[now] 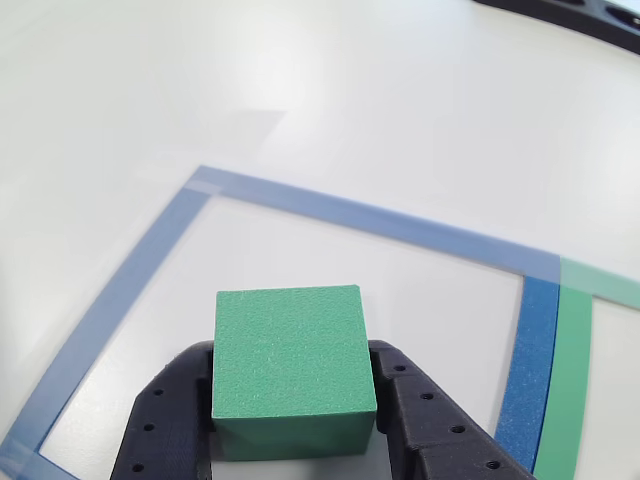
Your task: Tower of hanoi
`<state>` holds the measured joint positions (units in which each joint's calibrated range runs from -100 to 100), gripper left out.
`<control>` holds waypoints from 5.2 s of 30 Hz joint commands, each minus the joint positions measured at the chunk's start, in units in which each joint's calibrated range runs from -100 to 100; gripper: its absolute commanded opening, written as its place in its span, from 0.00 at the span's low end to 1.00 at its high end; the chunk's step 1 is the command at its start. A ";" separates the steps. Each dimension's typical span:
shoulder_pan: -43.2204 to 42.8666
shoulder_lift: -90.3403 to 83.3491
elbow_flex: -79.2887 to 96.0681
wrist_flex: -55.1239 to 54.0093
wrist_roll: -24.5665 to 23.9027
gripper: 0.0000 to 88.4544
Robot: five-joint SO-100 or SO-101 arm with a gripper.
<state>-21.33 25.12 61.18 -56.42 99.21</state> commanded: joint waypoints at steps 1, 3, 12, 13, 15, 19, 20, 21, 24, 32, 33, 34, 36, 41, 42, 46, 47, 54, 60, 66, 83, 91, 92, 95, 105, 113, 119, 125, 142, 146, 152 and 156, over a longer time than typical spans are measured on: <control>-0.21 -1.32 -1.35 -1.81 0.79 0.06; 0.01 -2.12 -1.17 -1.41 0.79 0.05; 1.84 -17.34 0.47 11.46 0.79 0.05; 2.23 -20.47 0.74 14.78 0.79 0.05; 3.14 -27.84 1.11 22.95 0.79 0.05; 5.58 -43.14 0.29 41.57 0.79 0.05; 6.19 -46.51 -1.26 47.48 0.79 0.05; 7.11 -49.80 -4.16 55.49 0.79 0.05; 8.94 -56.53 -14.43 76.94 0.79 0.05; 12.82 -58.77 -50.78 123.07 0.79 0.05; 13.28 -58.61 -54.87 127.53 0.24 0.05; 13.74 -58.61 -58.14 131.09 0.05 0.05; 14.27 -58.53 -64.23 137.48 -0.68 0.05; 15.42 -59.17 -76.59 150.27 -2.70 0.05; 15.87 -59.49 -78.04 151.97 -2.70 0.05; 18.54 -62.46 -77.77 154.40 -1.79 0.04; 19.38 -63.42 -76.59 154.56 -0.50 0.04; 25.94 -73.59 -51.96 141.85 0.79 0.05; 28.30 -79.28 -29.88 126.64 0.79 0.05; 27.92 -79.44 -11.25 104.05 0.79 0.05; 23.42 -63.90 20.64 43.11 0.79 0.05; 22.36 -54.52 25.55 27.24 0.79 0.05; 22.36 -53.08 25.55 25.70 0.79 0.05; 22.51 -49.31 25.55 21.74 0.79 0.05; 23.80 -37.54 24.28 10.97 0.79 0.05; 24.26 -30.89 21.01 7.09 0.79 0.05; 24.11 -28.00 20.19 4.98 0.79 0.05; 23.96 -24.88 19.37 2.72 0.79 0.05; 23.19 -20.71 17.74 0.29 0.79 0.05; 23.12 -19.67 17.19 -0.28 0.79 0.06; 23.27 -18.55 17.10 -1.01 0.79 0.10; 23.27 -17.98 17.10 -1.41 0.79 0.12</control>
<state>2.33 7.13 79.55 -55.94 99.41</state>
